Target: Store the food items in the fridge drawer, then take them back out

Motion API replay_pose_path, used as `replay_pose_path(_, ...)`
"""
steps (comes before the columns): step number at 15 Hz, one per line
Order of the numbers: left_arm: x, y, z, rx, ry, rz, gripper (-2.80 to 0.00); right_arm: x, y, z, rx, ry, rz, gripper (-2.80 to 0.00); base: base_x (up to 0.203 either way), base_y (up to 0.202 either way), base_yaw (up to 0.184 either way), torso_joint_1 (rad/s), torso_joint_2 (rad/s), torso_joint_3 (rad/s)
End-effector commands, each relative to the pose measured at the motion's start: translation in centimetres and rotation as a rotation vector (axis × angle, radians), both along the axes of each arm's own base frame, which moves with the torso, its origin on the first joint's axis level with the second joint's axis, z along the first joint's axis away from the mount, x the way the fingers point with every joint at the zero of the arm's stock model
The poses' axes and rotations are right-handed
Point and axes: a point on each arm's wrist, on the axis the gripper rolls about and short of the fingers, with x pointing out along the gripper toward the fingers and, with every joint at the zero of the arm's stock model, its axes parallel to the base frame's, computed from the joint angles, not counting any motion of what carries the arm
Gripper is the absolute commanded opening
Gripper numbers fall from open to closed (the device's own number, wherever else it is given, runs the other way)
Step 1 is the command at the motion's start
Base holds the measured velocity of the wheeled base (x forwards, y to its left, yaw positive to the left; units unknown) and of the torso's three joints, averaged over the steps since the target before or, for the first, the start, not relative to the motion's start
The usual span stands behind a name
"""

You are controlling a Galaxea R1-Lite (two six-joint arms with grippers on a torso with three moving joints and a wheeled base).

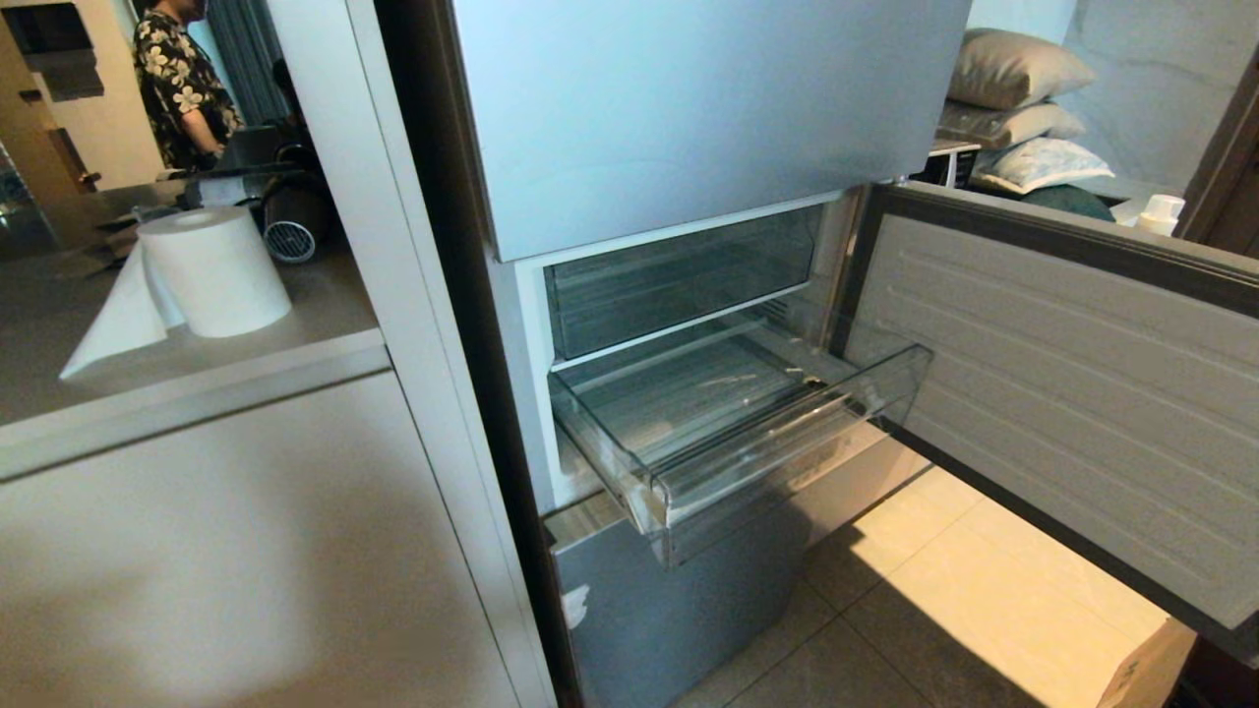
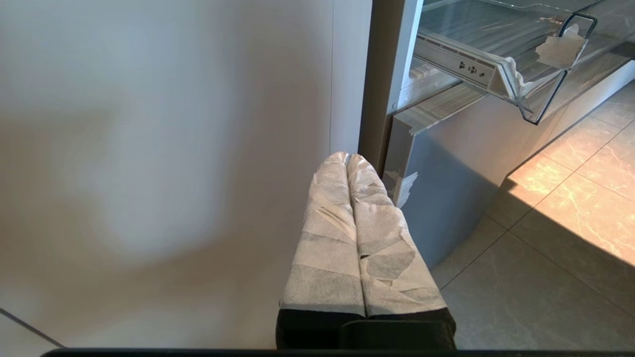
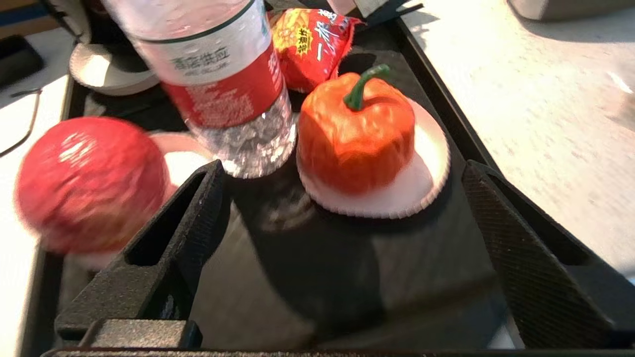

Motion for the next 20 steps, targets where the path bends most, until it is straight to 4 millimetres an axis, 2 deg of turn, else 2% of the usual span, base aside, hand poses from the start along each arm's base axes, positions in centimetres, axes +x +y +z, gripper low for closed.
replay_pose_path(1, 0.0, 0.0, 0.0, -0.001, 0.002, 0.000, -2.80, 1.1, -1.0, -1.6, 0.012, 0.001, 0.023, 0.00, 0.000, 0.000, 0.000, 0.000, 0.00, 0.000)
replay_pose_path(5, 0.0, 0.0, 0.0, -0.001, 0.002, 0.000, -2.80, 1.9, -2.0, -2.9, 0.017, 0.000, 0.034, 0.00, 0.000, 0.000, 0.000, 0.000, 0.00, 0.000)
replay_pose_path(12, 0.0, 0.0, 0.0, -0.001, 0.002, 0.000, -2.80, 2.2, -4.2, -3.4, -0.030, -0.003, 0.004, 0.00, 0.000, 0.000, 0.000, 0.000, 0.00, 0.000)
replay_pose_path(20, 0.0, 0.0, 0.0, -0.001, 0.002, 0.000, -2.80, 1.8, -4.4, -4.1, 0.006, -0.003, -0.007, 0.00, 0.000, 0.000, 0.000, 0.000, 0.00, 0.000)
